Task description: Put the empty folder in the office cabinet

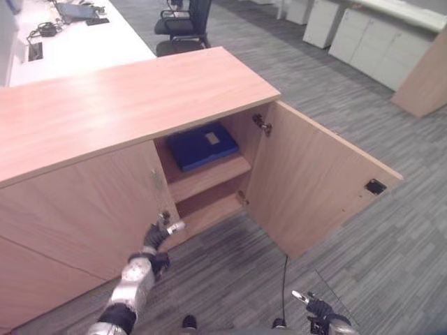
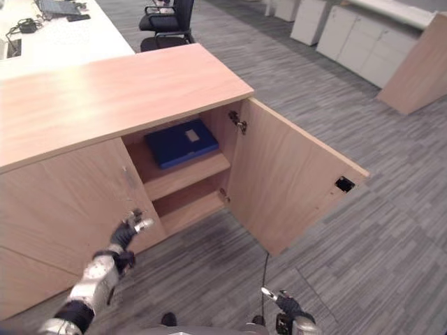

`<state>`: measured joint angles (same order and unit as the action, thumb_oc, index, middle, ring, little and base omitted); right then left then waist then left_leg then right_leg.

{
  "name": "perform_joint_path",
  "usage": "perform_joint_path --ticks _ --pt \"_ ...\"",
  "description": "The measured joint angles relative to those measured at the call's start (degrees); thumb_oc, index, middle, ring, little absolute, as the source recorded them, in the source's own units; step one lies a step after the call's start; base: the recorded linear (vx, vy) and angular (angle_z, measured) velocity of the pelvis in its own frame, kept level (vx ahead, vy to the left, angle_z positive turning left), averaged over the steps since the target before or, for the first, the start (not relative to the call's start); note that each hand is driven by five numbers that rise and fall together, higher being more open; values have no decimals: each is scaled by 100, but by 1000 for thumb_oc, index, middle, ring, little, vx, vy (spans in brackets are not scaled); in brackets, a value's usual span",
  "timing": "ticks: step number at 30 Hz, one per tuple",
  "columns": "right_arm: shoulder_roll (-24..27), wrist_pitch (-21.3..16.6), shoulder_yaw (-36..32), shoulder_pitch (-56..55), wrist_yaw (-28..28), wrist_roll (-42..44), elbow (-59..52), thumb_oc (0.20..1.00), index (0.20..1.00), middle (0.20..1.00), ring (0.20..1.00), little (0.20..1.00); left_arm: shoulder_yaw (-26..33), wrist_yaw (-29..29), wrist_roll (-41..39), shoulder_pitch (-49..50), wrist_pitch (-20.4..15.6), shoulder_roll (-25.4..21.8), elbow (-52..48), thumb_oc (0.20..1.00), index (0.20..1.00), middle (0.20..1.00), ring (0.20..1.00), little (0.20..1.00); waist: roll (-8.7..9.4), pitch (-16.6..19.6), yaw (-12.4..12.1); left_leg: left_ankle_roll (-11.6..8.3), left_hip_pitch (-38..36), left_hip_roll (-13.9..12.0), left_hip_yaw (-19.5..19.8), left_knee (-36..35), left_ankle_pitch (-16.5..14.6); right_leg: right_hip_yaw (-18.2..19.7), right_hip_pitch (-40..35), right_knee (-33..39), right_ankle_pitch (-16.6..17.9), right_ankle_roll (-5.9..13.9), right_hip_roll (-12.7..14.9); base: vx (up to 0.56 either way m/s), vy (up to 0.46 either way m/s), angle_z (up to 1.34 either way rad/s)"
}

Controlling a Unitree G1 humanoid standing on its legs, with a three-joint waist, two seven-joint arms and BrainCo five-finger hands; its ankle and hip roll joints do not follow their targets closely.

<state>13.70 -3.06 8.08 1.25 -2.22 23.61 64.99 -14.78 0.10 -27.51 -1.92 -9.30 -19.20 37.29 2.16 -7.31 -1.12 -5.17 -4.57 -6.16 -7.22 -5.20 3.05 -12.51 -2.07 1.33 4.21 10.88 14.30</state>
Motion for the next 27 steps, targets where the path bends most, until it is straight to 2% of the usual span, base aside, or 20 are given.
perform_joint_path --ticks 1,2,4,7,12,14,17,19,20,21,22,23,24,25,27 --pt "70 -9 -30 22 0 0 -17 1000 1000 1000 1000 1000 -70 -78 10 58 65 83 36 1000 1000 1000 1000 1000 -129 -80 12 -34 29 -122 -16 0 19 4 14 19 5 -74 -128 -7 -230 -17" --pt "141 10 -94 104 8 1 24 1000 1000 1000 1000 1000 -91 -116 81 75 75 199 70 1000 1000 1000 1000 1000 -349 -119 37 -98 25 -262 -13 2 61 2 3 34 -7 -105 -238 26 -259 -10" --pt "316 14 -142 -6 47 0 28 1000 1000 1000 1000 1000 -95 -248 173 199 68 414 -20 1000 1000 1000 1000 1000 -561 -77 84 -135 28 -406 -34 5 82 18 -116 389 59 -168 -428 70 -341 -15" --pt "547 10 -152 -144 43 -7 36 1000 1000 1000 1000 1000 -148 -497 209 318 70 485 -54 1000 1000 1000 1000 1000 -713 3 153 -149 34 -541 -41 5 81 10 -105 408 28 -217 -569 30 -211 -6" --pt "768 6 -197 -254 52 -8 41 1000 1000 1000 1000 1000 -106 -611 212 397 223 491 254 1000 1000 1000 1000 1000 -784 50 247 -201 30 -681 -86 5 80 55 -57 403 10 -290 -707 14 -238 -6" --pt "772 5 -192 -175 40 -11 104 1000 1000 1000 1000 1000 -76 -599 329 358 247 485 685 1000 1000 1000 1000 1000 -831 54 323 -282 124 -788 -104 191 24 55 127 93 -136 -429 -793 35 -174 -9" --pt "817 5 -194 -114 42 -11 152 1000 1000 1000 1000 1000 -90 -606 435 413 304 517 1020 1000 1000 1000 1000 1000 -889 36 375 -223 125 -909 -110 348 -8 92 183 -91 -253 -542 -906 28 -161 -10" --pt "841 7 -195 -30 48 -10 259 1000 1000 1000 1000 1000 -85 -596 436 402 292 540 1235 1000 1000 1000 1000 1000 -862 -6 372 -230 195 -929 -109 701 28 125 167 -196 -304 -604 -917 12 -137 -14" --pt "849 7 -194 10 51 -8 260 1000 1000 1000 1000 1000 -77 -591 436 378 293 558 1413 1000 1000 1000 1000 1000 -832 -19 369 -288 228 -920 -98 874 93 160 153 -200 -313 -617 -906 32 -104 -36" --pt "842 4 -190 113 64 -6 274 1000 1000 1000 1000 1000 -58 -565 437 344 295 570 1680 1000 1000 1000 1000 1000 -699 -85 337 -344 271 -894 -41 1095 196 301 132 -178 -316 -643 -830 100 -106 -55" --pt "828 -9 -179 263 108 -2 253 1000 1000 1000 1000 1000 -70 -559 437 360 326 564 1866 1000 1000 1000 1000 1000 -579 -125 310 -452 458 -762 143 1488 412 427 17 24 -278 -727 -770 110 -126 -50" --pt "842 -2 -166 285 125 -1 260 1000 1000 1000 1000 1000 -81 -561 438 318 325 573 1890 1000 1000 1000 1000 1000 -460 -131 292 -516 723 -549 416 1787 277 619 -19 164 -166 -883 -667 101 -95 -39" --pt "868 5 -164 315 151 2 263 1000 1000 1000 1000 1000 -88 -566 438 348 310 615 1884 1000 1000 1000 1000 1000 -371 -119 166 -519 791 -179 696 1515 19 718 50 223 -134 -929 -500 32 -29 -34" --pt "883 -5 -170 389 185 2 284 1000 1000 1000 1000 1000 -95 -566 438 292 287 644 1882 1000 1000 1000 1000 1000 -315 -138 101 -468 737 49 758 1081 -6 737 150 228 -133 -924 -396 49 -26 -41" --pt "896 -12 -175 426 218 3 305 1000 1000 1000 1000 1000 -89 -559 448 321 297 647 1895 1000 1000 1000 1000 1000 -448 -140 93 -362 748 116 624 734 1 693 134 295 23 -823 -508 113 -14 -27"
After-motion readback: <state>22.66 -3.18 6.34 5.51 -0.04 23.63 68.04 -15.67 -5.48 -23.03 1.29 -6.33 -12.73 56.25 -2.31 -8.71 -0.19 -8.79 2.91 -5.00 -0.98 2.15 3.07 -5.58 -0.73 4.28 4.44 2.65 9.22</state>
